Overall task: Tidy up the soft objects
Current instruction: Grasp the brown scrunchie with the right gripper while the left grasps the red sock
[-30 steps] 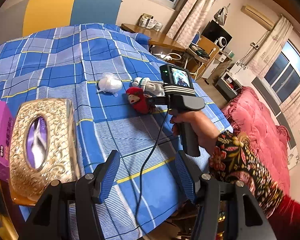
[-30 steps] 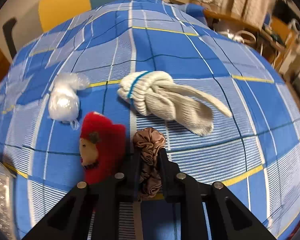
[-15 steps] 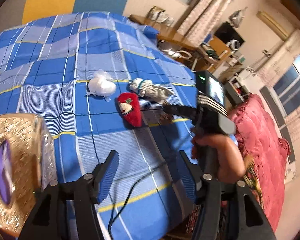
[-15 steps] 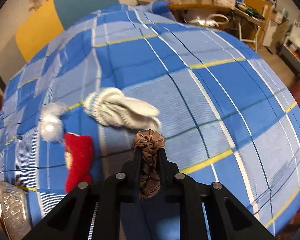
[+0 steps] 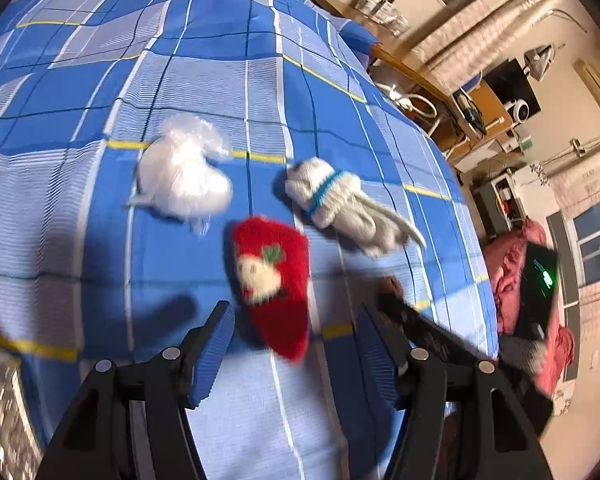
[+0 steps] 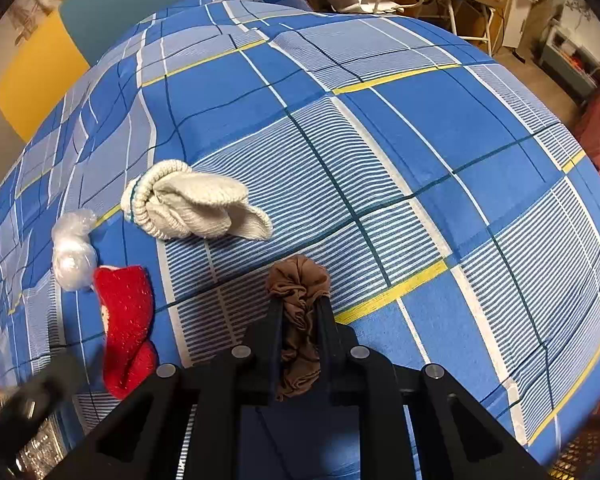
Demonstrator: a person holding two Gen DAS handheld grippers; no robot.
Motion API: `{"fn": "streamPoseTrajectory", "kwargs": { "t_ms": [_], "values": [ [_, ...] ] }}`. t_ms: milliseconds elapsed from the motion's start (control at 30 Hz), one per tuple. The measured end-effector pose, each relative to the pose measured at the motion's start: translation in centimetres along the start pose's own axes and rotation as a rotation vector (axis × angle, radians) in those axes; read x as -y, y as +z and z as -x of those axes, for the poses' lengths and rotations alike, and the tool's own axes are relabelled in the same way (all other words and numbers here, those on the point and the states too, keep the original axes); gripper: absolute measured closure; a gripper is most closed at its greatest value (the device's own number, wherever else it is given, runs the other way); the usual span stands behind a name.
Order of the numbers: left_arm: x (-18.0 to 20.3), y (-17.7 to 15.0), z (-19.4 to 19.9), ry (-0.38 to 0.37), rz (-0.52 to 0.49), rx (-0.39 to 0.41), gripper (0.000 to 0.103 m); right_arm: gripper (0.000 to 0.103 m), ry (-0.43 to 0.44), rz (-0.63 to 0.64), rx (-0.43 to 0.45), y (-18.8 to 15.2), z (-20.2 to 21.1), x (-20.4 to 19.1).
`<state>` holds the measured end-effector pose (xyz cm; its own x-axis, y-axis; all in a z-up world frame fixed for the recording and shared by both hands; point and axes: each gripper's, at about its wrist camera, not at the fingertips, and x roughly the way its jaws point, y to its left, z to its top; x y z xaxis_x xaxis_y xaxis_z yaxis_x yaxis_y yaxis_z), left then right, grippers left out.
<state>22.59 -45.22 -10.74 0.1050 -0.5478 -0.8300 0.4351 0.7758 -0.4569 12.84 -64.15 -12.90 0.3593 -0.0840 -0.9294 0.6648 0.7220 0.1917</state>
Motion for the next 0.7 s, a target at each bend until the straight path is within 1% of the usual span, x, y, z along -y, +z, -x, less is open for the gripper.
{"fn": "streamPoseTrajectory", "kwargs": {
  "t_ms": [67,100,233,400,433,467,500,633,700],
  "values": [
    [0.0,0.7,-1.1,0.038,-0.013,-0.002,0.036,0.087,0.002,-0.007,-0.005,-0.1,0.0,0.0],
    [0.0,1.0,-1.7,0.044,-0.021,-0.002,0.033,0.087,0.003,-0.010,-0.005,-0.1,0.0,0.1],
    [0.1,1.7,-3.2,0.010,-0.020,-0.020,0.033,0.086,-0.006,-0.004,-0.012,-0.2,0.0,-0.1],
    [0.4,1.8,-4.5,0.077,-0.055,-0.014,0.035,0.085,-0.011,0.003,-0.018,-0.2,-0.2,-0.3],
    [0.3,1.7,-4.6,0.086,-0.057,-0.016,0.044,0.084,-0.017,0.011,-0.018,-0.2,-0.2,-0.5],
    [0.1,1.5,-4.6,0.099,-0.061,-0.006,0.049,0.082,-0.022,0.023,-0.019,-0.3,-0.3,-0.7],
    [0.0,1.4,-4.4,0.109,-0.067,0.003,0.063,0.081,-0.026,0.030,-0.019,-0.3,-0.3,-0.8],
    [-0.6,1.2,-4.1,0.089,-0.060,-0.015,0.072,0.079,-0.053,0.059,-0.014,-0.6,-0.5,-1.6],
    [-0.6,0.9,-3.6,0.093,-0.059,-0.004,0.077,0.079,-0.067,0.073,-0.010,-0.6,-0.6,-1.8]
  ]
}}
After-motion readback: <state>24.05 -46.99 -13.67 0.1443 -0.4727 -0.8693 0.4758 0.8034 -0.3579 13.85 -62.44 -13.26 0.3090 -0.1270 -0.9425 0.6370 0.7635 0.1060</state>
